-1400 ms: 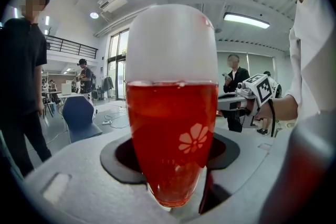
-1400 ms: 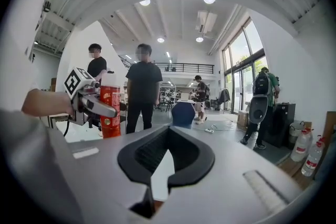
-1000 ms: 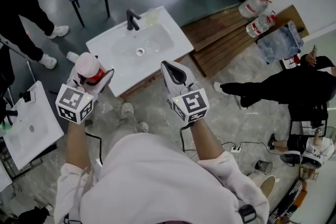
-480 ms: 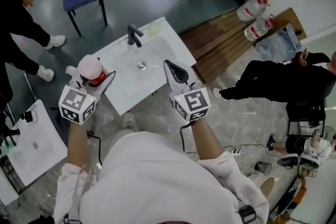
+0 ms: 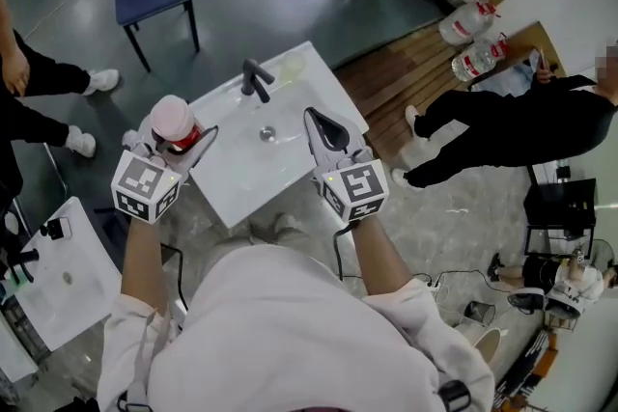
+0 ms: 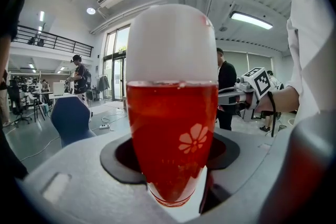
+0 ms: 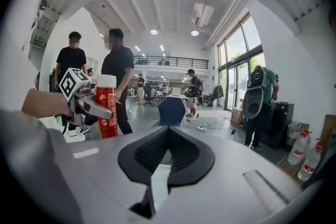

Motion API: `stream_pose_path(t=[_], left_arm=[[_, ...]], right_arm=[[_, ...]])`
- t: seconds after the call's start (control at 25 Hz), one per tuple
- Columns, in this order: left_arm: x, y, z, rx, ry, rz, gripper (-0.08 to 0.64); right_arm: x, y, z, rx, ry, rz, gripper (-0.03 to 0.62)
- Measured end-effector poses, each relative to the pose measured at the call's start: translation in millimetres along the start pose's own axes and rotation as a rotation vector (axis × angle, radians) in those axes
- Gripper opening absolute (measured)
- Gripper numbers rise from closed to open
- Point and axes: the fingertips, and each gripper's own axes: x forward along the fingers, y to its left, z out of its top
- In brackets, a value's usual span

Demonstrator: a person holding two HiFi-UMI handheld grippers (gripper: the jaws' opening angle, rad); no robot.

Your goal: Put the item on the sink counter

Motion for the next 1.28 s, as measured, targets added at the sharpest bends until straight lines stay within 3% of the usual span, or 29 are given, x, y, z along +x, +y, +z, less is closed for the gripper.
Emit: stream_pose_path(t=[0.56,1.28], left_arm=[[56.1,21.0,-21.1,-0.028,0.020,0.023,0.295],[128.8,61.9,-94.0,-0.045,0.070,-0.016,0.295]], right_arm=[[41.7,-35.3,-22.6,0.000,0.038,0.076,0.003],[92.3,-56.7,-75.1,0.045,0.106,0.099,0.004]])
